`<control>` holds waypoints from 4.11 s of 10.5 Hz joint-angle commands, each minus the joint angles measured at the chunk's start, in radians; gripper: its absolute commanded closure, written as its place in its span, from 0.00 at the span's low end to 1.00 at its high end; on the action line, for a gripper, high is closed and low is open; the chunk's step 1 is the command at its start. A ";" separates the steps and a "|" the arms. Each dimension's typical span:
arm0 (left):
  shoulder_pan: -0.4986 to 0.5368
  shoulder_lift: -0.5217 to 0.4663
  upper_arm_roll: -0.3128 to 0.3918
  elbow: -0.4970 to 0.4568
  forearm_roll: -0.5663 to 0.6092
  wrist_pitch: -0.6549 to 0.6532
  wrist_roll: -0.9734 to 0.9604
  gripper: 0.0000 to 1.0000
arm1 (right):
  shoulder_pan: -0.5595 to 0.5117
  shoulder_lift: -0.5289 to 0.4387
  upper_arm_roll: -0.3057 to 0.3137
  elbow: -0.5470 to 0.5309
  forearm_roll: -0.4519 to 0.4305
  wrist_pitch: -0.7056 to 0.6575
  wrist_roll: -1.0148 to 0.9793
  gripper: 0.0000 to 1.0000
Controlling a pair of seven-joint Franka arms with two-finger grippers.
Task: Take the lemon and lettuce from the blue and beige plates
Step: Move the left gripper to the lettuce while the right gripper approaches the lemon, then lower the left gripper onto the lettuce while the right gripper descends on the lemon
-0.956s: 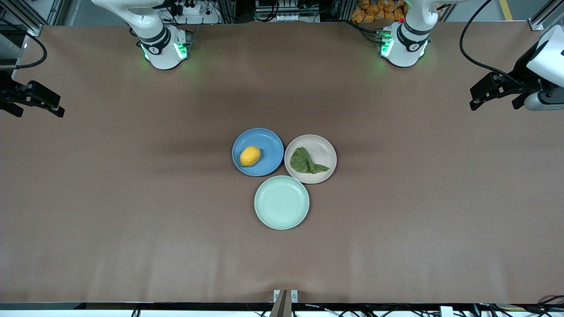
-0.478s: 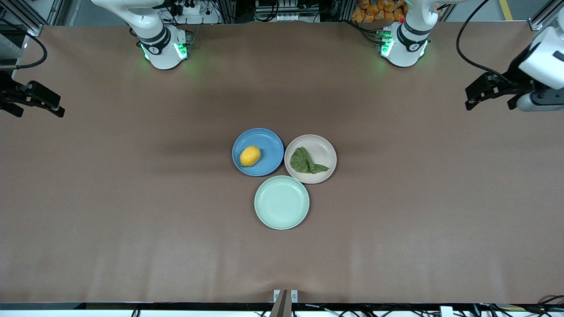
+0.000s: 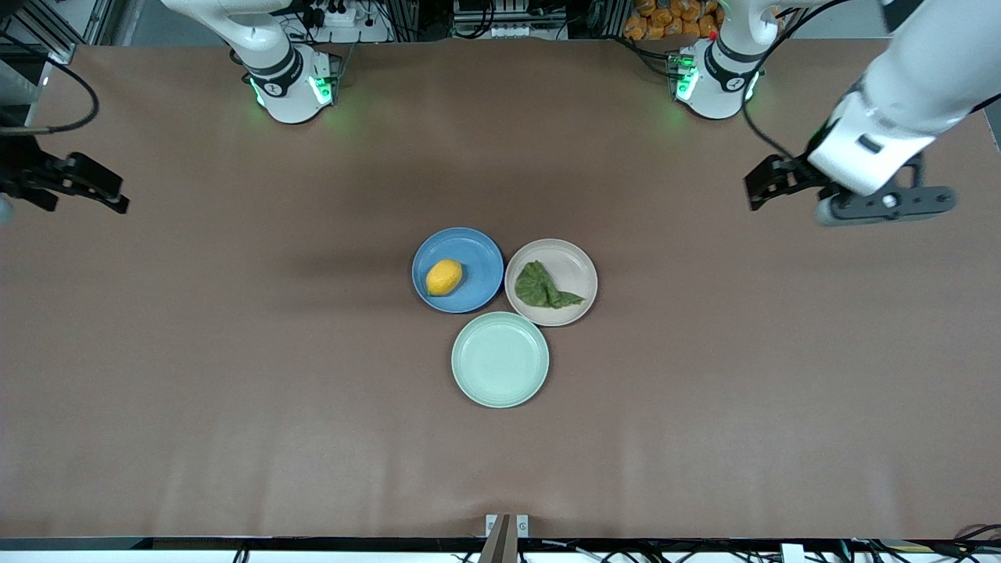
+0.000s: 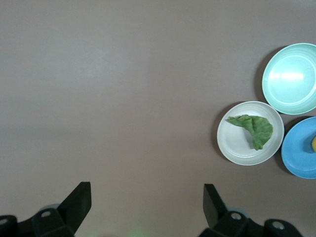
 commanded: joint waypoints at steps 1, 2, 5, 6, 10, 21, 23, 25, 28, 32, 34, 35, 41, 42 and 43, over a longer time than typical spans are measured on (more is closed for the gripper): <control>-0.011 0.044 -0.027 0.001 -0.025 0.035 -0.072 0.00 | 0.048 0.023 0.000 -0.023 0.000 0.034 0.092 0.00; -0.036 0.056 -0.031 -0.014 -0.025 0.059 -0.124 0.00 | 0.072 0.044 0.000 -0.023 0.000 0.046 0.131 0.00; -0.137 0.079 -0.031 -0.118 -0.025 0.196 -0.332 0.00 | 0.115 0.119 0.000 -0.022 0.000 0.094 0.228 0.00; -0.177 0.106 -0.031 -0.134 -0.024 0.237 -0.415 0.00 | 0.126 0.142 0.001 -0.023 0.008 0.115 0.235 0.00; -0.278 0.199 -0.031 -0.219 -0.024 0.439 -0.650 0.00 | 0.212 0.236 0.002 -0.023 0.014 0.177 0.428 0.00; -0.384 0.495 -0.028 -0.289 0.067 0.879 -0.822 0.00 | 0.436 0.398 0.002 -0.181 0.141 0.522 0.775 0.00; -0.395 0.528 -0.027 -0.289 0.093 0.911 -0.824 0.00 | 0.465 0.454 0.002 -0.181 0.143 0.592 0.801 0.00; -0.401 0.542 -0.024 -0.289 0.094 0.913 -0.822 0.02 | 0.485 0.495 0.002 -0.180 0.144 0.632 0.801 0.00; -0.409 0.564 -0.022 -0.286 0.123 0.913 -0.822 0.15 | 0.500 0.541 0.003 -0.180 0.196 0.671 0.801 0.00; -0.423 0.605 -0.021 -0.258 0.137 0.913 -0.822 0.32 | 0.528 0.584 0.002 -0.180 0.270 0.712 0.898 0.00; -0.423 0.611 -0.021 -0.257 0.157 0.913 -0.822 0.53 | 0.554 0.612 0.002 -0.180 0.270 0.737 0.939 0.00; -0.421 0.610 -0.021 -0.257 0.157 0.913 -0.822 0.73 | 0.566 0.621 0.002 -0.180 0.269 0.741 0.961 0.00; -0.406 0.535 -0.021 -0.257 0.159 0.853 -0.852 1.00 | 0.600 0.623 0.000 -0.221 0.267 0.743 0.982 0.00; -0.406 0.503 -0.021 -0.257 0.159 0.835 -0.874 1.00 | 0.606 0.623 0.000 -0.221 0.267 0.743 0.985 0.00; -0.403 0.475 -0.022 -0.257 0.157 0.805 -0.876 1.00 | 0.614 0.623 0.000 -0.221 0.267 0.746 1.007 0.00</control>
